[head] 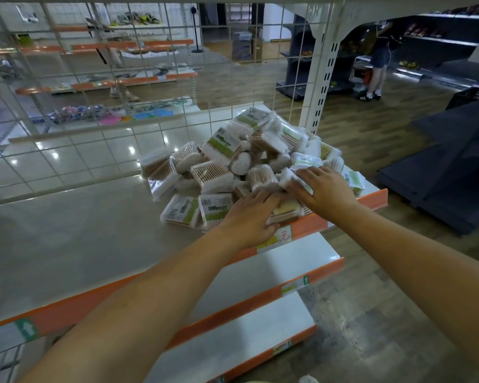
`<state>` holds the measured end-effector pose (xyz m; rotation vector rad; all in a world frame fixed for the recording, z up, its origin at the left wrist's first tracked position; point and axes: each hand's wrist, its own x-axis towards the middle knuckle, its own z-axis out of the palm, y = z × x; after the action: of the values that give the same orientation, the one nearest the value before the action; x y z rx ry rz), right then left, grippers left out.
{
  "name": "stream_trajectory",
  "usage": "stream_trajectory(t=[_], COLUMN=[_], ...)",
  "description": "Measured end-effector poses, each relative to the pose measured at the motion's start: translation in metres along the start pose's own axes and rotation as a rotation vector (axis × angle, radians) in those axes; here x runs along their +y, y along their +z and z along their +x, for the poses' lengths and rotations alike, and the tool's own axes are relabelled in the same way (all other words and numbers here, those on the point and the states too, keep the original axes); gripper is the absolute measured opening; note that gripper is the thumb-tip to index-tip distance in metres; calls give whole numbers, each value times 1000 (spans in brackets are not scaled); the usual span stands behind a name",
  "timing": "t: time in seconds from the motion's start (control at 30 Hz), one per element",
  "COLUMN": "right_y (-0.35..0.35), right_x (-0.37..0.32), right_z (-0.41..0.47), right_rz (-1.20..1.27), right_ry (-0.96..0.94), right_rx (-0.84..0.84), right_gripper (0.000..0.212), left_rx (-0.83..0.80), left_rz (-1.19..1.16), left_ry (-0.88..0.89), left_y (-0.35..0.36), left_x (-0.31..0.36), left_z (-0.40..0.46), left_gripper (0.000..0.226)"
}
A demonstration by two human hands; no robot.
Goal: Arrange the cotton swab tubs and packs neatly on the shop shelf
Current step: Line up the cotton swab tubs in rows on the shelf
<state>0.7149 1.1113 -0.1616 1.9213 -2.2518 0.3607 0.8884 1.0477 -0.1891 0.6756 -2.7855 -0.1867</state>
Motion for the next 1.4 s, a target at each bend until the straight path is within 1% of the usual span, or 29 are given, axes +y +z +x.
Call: stream_trajectory(t=[0.1,0.2,0.33,0.4,0.47,0.57,0.63,0.73,0.87,0.93,1.03,1.1,1.17,1.33,1.4], right_y=[-2,-5,-11,-16,-20,-22,-20,-16,-14,-9,-5,-1,3,14,21], right_x=[-4,-14,-28,-36,-44,-59,-69,-81,-107,-122,-144,-156,-168,-202,-216], right_z=[0,0,3,7,11,17,19,21,28,31,34,37,41,52,57], right_rz=[-1,12,-41,-52,-51,-77,-66,-12,97,172,256,297,358,462,477], right_ry=[-13,-70,-163,-200,-249,-370,-426,-434,-380,-363,-309,-297,-309,-342,-323], right_rx=[23,67,101,95,56,-53,-92,-110,-174,-224,-325,-343,-337,-246,-235], right_gripper=[48,48,36,35,37,37,41,51,59,56,42,40,41,41,37], left_rx=[8,43,94,106,111,150,152,124,107,93,85,91,107,209,270], left_rz=[-41,-65,-4,59,131,294,356,374,434,431,394,387,371,448,466], left_ry=[-40,-25,10,44,106,250,319,399,490,492,459,432,401,373,340], left_y=[-7,-16,-34,-45,-56,-68,-73,-80,-85,-85,-86,-88,-90,-102,-105], left_x=[-6,-9,-20,-30,-39,-52,-62,-72,-84,-91,-103,-110,-117,-136,-146], left_z=[-3,-7,-12,-14,-17,-24,-28,-38,-57,-65,-78,-88,-100,-128,-140], left_gripper=[65,67,69,69,68,67,62,46,48,45,41,50,58,54,58])
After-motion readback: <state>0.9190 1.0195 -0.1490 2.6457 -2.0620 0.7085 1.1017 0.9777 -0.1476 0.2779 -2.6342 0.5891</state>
